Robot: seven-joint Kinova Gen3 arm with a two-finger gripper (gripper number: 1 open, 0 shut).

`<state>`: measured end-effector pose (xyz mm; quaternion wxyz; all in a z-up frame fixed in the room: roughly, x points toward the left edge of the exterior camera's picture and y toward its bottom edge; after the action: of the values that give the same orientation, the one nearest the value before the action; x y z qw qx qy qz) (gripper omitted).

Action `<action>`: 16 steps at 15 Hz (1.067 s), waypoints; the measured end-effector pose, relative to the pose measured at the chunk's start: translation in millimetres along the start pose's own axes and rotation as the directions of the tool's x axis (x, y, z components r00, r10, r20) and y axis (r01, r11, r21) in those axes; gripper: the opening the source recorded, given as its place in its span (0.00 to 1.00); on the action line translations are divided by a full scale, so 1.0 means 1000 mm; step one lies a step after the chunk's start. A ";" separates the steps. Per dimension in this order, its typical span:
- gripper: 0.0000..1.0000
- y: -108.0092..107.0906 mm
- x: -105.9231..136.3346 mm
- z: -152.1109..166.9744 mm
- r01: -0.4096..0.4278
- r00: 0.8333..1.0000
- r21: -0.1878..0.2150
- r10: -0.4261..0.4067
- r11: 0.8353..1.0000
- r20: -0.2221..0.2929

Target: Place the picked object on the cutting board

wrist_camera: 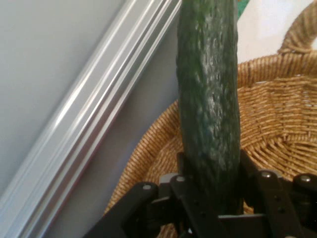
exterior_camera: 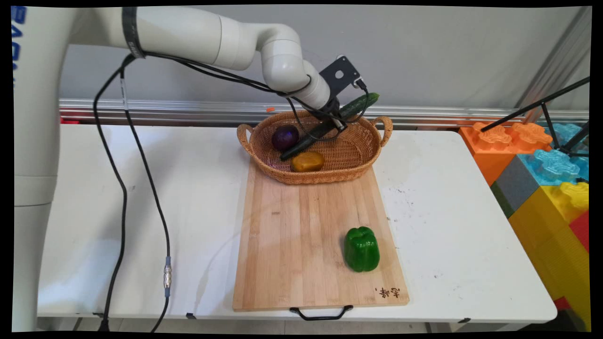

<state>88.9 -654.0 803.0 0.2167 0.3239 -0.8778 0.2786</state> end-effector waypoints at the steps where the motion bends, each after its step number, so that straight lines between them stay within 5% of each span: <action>1: 0.00 0.003 0.002 -0.009 -0.015 1.000 0.005 0.015 1.000 -0.005; 8: 0.00 0.033 0.029 -0.078 -0.153 0.987 0.012 0.153 0.988 -0.057; 13: 0.00 0.059 0.045 -0.134 -0.293 0.952 -0.002 0.292 0.956 -0.091; 16: 0.00 0.075 0.039 -0.171 -0.373 0.926 -0.042 0.369 0.927 -0.085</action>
<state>44.1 -515.9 927.4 0.2022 0.1349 -0.9221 0.3010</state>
